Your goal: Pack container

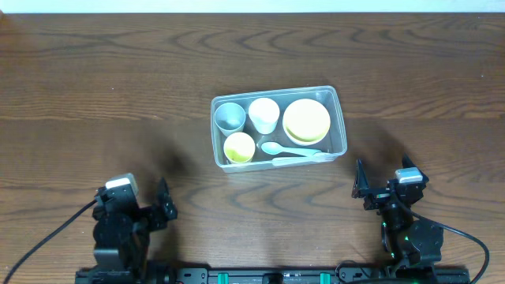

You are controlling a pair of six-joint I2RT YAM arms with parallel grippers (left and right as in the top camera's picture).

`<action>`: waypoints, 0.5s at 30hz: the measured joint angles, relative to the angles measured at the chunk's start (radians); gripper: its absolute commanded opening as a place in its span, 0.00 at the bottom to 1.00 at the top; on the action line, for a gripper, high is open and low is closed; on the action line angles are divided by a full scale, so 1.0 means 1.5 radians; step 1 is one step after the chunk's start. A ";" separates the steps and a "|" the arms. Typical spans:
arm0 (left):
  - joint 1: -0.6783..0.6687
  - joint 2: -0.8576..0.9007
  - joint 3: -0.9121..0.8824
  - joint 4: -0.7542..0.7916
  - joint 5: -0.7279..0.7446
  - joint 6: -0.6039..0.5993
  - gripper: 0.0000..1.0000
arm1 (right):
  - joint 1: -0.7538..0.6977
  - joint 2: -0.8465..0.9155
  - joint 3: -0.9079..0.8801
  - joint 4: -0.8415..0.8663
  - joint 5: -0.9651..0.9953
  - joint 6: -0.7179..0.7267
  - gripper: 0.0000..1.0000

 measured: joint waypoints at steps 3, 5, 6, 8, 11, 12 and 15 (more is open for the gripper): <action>0.000 -0.037 -0.081 0.139 0.000 0.004 0.98 | 0.000 0.000 0.000 0.001 -0.002 0.000 0.99; 0.000 -0.054 -0.135 0.237 0.001 0.006 0.98 | 0.000 0.000 0.000 0.001 -0.002 0.000 0.99; 0.000 -0.058 -0.156 0.278 0.000 0.009 0.98 | 0.000 0.000 0.000 0.000 -0.002 0.000 0.99; 0.000 -0.062 -0.199 0.351 0.000 0.011 0.98 | 0.000 0.000 0.000 0.000 -0.002 0.000 0.99; 0.000 -0.067 -0.245 0.416 0.000 0.017 0.98 | 0.000 0.000 0.000 0.001 -0.002 0.000 0.99; 0.001 -0.069 -0.256 0.418 0.000 0.022 0.98 | 0.000 0.000 0.000 0.000 -0.002 0.000 0.99; 0.001 -0.076 -0.259 0.416 0.000 0.040 0.98 | 0.000 0.000 0.000 0.001 -0.002 0.000 0.99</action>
